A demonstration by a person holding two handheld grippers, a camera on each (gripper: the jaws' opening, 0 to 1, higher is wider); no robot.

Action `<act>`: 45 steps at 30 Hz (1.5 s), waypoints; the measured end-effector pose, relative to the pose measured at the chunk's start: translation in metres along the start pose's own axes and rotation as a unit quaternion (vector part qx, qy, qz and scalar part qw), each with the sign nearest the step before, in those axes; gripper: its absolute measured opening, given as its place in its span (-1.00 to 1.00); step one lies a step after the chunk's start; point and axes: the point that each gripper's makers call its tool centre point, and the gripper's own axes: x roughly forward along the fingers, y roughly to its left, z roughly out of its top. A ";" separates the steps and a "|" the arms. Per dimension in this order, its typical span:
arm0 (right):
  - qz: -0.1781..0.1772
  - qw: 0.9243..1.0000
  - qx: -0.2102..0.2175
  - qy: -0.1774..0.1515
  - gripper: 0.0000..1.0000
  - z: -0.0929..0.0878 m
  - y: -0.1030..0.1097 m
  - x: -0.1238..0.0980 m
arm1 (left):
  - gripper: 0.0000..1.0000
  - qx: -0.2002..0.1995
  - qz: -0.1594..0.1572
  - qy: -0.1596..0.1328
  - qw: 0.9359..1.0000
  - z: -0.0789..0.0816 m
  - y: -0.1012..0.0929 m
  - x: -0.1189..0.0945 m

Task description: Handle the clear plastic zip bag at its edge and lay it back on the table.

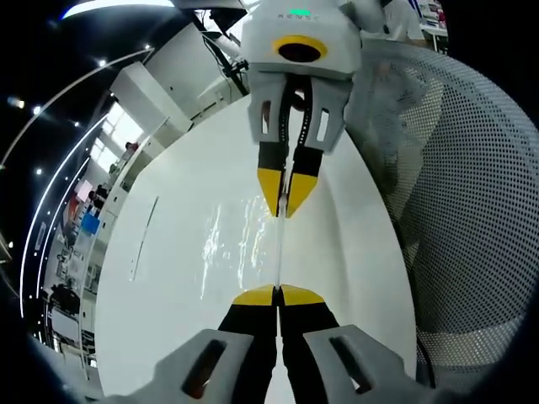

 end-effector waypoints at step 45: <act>-0.018 1.000 0.016 0.014 -1.00 -0.024 -0.005 -0.005 | -1.00 -0.006 0.011 0.009 1.000 -0.014 0.006 -0.011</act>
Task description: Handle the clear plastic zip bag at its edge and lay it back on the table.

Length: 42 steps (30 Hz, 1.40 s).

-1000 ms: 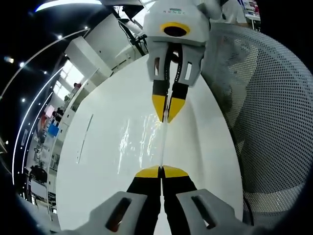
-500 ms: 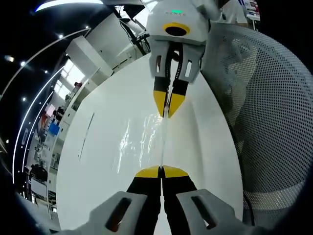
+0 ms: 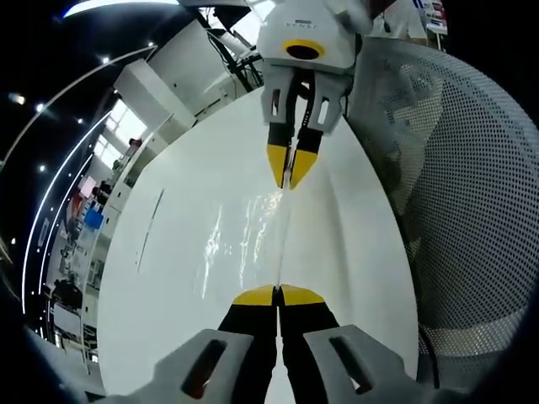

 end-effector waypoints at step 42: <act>-0.005 1.000 0.010 0.009 -1.00 -0.017 -0.001 -0.006 | -1.00 -0.009 0.007 0.009 1.000 -0.010 0.004 -0.007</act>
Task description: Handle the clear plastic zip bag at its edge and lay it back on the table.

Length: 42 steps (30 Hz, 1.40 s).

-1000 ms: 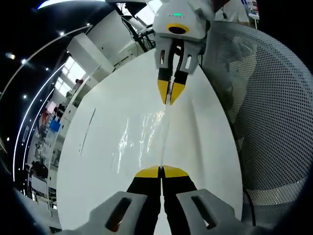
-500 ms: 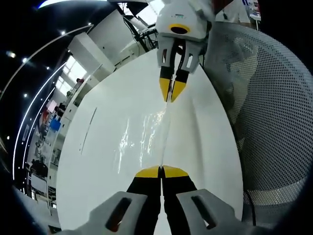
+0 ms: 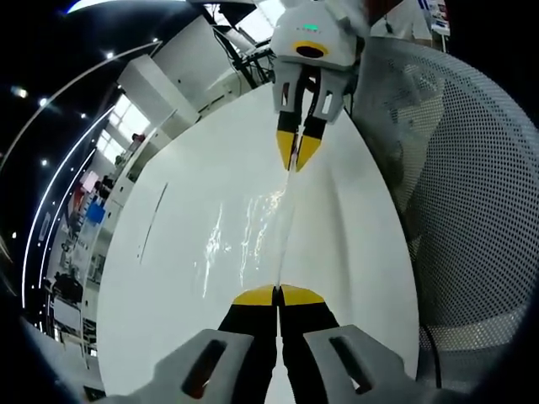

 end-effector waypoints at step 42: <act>0.049 0.997 0.029 -0.053 -0.85 0.051 0.006 0.001 | -1.00 0.063 -0.018 0.002 0.998 0.006 -0.018 0.005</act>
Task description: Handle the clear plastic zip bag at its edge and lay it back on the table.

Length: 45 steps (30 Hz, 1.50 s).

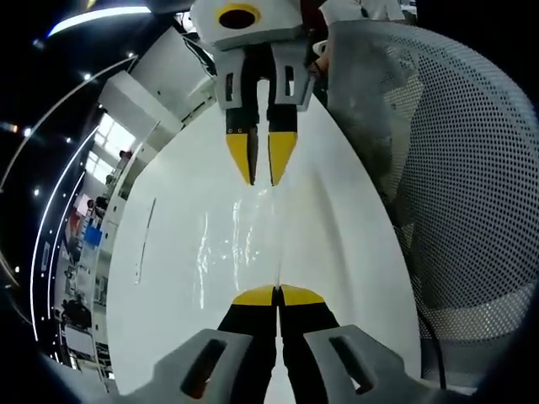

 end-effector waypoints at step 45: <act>0.008 0.999 0.037 0.003 -1.00 0.012 -0.001 0.007 | -0.88 0.031 0.009 -0.054 0.998 0.058 -0.011 0.025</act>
